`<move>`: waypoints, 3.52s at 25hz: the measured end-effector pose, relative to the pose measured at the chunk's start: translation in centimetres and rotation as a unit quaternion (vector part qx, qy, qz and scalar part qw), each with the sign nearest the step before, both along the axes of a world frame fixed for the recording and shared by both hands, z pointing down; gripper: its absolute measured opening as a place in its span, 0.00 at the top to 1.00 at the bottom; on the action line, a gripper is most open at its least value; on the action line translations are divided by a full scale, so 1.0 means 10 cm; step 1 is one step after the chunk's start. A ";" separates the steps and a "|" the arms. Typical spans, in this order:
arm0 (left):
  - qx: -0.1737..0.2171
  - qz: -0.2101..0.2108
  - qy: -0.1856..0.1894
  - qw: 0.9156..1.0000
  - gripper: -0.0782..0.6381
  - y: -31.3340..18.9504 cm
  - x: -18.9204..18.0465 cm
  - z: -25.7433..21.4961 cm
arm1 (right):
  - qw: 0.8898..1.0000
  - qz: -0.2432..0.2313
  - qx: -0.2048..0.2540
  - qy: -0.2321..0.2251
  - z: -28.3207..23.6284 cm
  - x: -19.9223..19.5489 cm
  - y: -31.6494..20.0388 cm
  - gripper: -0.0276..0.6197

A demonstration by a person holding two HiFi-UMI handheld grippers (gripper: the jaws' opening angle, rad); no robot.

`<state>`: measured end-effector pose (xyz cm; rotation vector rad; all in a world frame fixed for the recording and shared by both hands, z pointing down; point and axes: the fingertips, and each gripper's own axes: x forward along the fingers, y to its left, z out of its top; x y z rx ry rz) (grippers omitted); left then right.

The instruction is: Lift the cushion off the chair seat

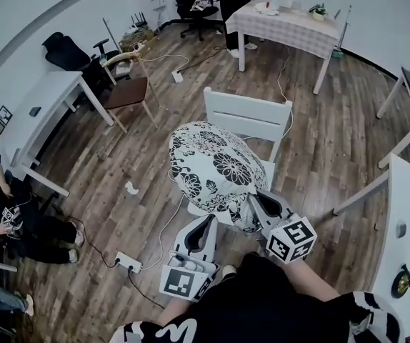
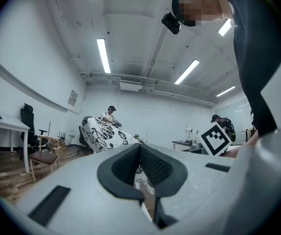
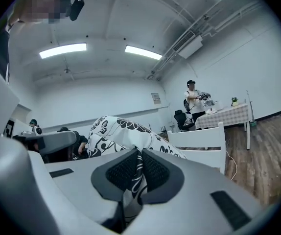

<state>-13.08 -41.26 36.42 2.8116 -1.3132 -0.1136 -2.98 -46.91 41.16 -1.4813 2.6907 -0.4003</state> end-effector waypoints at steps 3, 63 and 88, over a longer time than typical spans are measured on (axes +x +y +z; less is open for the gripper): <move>0.009 0.003 -0.001 1.000 0.89 0.03 0.03 -0.04 | 1.000 0.000 0.007 -0.002 -0.06 0.02 0.06 0.90; 0.009 -0.057 0.006 0.998 0.89 3.08 1.17 -0.11 | 0.994 -0.078 0.024 -0.067 -0.41 0.80 3.04 0.90; 0.001 -0.073 0.005 0.997 0.89 4.52 0.70 -0.01 | 0.993 -0.082 0.024 -0.078 -0.46 0.37 4.43 0.90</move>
